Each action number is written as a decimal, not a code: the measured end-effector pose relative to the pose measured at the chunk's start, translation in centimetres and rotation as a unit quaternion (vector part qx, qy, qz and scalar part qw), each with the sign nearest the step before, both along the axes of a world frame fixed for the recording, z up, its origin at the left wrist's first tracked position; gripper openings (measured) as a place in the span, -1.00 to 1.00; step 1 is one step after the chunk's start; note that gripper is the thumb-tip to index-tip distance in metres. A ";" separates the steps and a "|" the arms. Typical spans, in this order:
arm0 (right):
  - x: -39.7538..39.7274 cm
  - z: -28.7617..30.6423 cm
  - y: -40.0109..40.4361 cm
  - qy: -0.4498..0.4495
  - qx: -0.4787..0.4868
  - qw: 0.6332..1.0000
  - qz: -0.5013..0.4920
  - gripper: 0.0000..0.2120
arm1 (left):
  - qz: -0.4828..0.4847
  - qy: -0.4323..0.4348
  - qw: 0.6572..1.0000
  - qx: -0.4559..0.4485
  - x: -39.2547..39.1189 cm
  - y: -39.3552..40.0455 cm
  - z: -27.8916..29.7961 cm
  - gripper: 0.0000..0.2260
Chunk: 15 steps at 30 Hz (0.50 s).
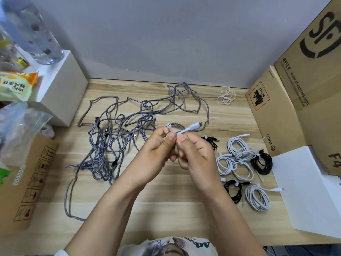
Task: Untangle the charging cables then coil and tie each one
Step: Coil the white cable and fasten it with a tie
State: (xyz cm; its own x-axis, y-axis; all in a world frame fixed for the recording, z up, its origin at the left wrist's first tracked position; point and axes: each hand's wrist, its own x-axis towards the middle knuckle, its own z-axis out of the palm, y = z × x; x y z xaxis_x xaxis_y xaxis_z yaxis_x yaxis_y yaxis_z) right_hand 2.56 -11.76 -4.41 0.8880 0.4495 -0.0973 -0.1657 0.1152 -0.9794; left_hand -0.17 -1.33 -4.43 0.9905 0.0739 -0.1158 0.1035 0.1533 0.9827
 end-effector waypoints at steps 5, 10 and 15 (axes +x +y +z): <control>0.0 -0.2 -0.3 0.031 -0.009 0.999 0.038 -0.71 | 0.033 -0.011 0.999 0.019 0.0 0.5 -0.2 -0.80; -0.6 -0.5 -0.2 0.025 -0.035 0.998 0.052 -0.94 | 0.077 -0.025 0.994 0.074 0.1 1.6 -1.0 -0.77; -0.5 0.9 -1.1 -0.009 -0.006 0.995 0.095 -0.86 | 0.086 -0.014 0.994 0.065 -0.1 1.8 -1.5 -0.76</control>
State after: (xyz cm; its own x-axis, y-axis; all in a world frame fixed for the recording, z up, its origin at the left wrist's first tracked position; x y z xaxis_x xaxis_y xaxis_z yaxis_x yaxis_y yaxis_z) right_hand 2.05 -12.86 -3.51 0.7880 0.6092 -0.0889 -0.1667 0.0721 -0.9834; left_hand -0.24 0.45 -5.96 0.9644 0.2559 -0.0668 0.0592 0.0371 0.9976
